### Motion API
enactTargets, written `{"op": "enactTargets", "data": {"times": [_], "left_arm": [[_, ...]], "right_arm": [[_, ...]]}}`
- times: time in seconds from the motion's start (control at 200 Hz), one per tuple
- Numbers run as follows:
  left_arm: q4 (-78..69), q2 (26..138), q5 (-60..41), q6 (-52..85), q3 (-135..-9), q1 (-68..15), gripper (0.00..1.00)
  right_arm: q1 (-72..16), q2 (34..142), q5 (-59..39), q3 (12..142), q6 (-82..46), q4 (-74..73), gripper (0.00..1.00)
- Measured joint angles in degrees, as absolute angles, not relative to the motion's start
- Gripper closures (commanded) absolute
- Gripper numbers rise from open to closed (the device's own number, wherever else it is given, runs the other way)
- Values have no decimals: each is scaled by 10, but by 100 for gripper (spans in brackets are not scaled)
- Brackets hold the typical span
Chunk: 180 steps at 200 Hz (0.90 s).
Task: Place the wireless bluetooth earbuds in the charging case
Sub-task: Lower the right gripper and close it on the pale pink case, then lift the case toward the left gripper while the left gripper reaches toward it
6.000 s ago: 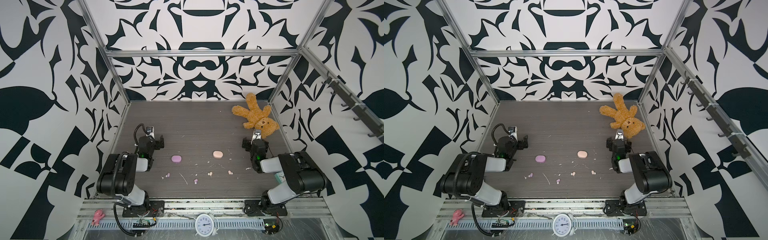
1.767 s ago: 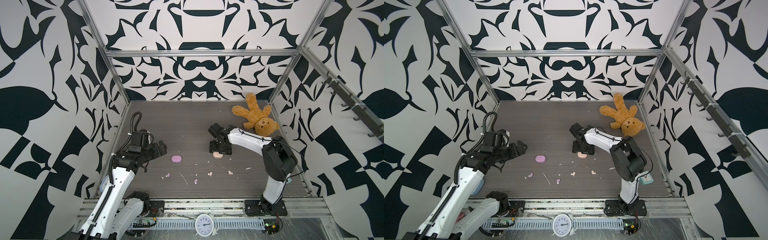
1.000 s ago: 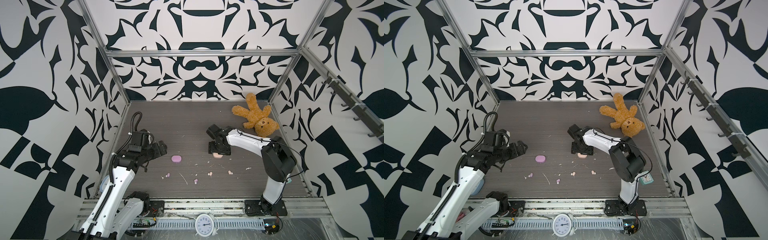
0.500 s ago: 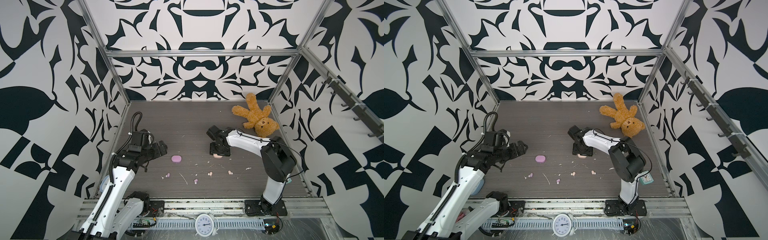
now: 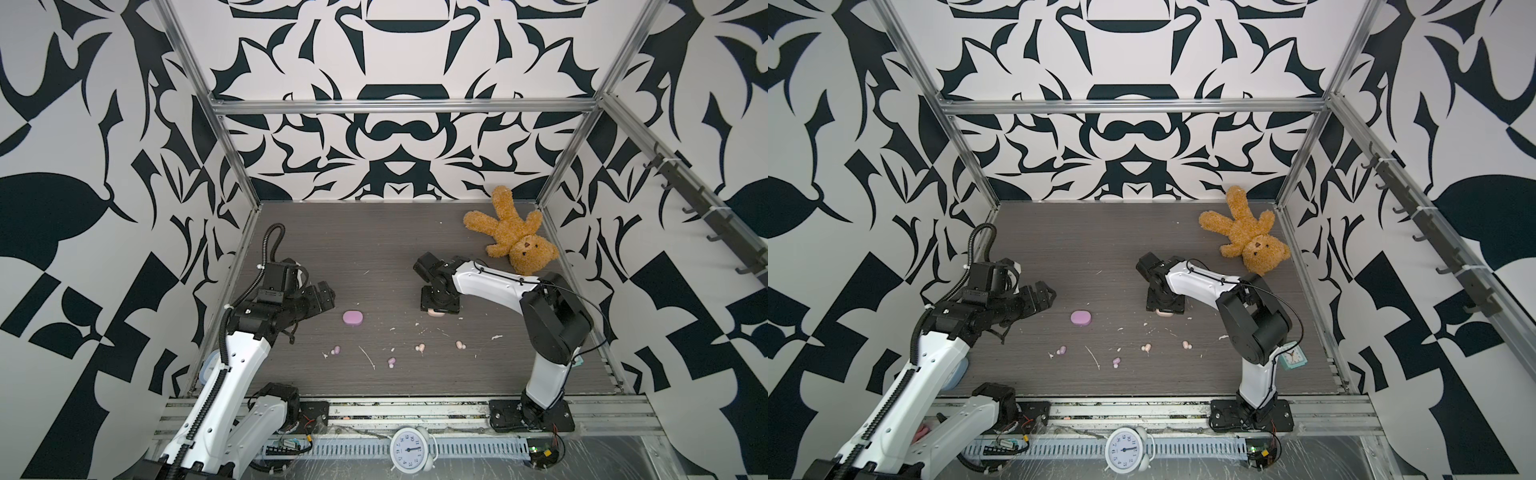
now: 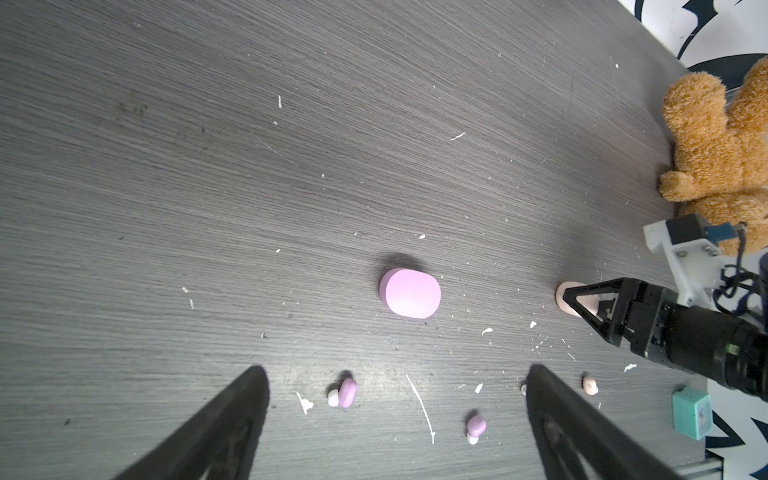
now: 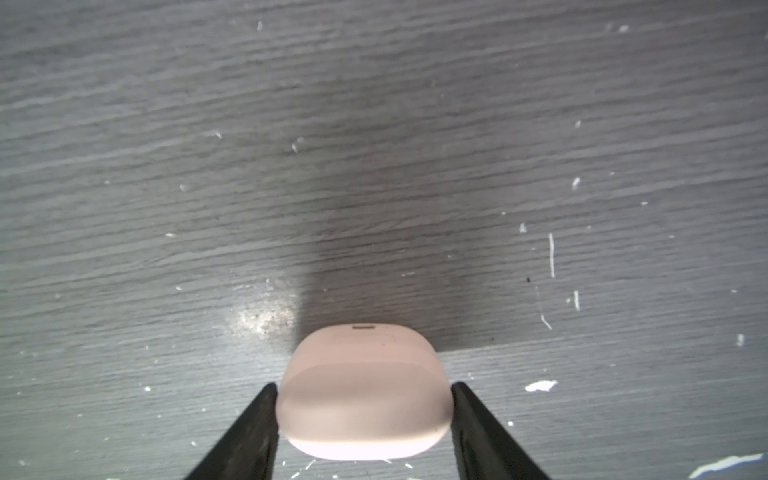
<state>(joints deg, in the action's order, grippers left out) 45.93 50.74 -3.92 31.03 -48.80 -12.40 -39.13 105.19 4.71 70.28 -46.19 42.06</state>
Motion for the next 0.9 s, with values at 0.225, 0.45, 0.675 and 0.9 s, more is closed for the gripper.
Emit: {"op": "enactTargets", "data": {"times": [0.225, 0.45, 0.675, 0.9], "left_arm": [[459, 508, -39, 310, -488, -124, 1], [459, 512, -43, 305, -488, -124, 1], [416, 499, -75, 297, -470, -127, 1], [336, 481, -49, 254, -436, -226, 1]], "right_arm": [[-392, 1052, 47, 703, -462, 420, 50], [-391, 1038, 44, 689, -458, 411, 76], [-391, 996, 28, 673, -439, 400, 100], [-391, 920, 1, 651, -413, 376, 100]]}}
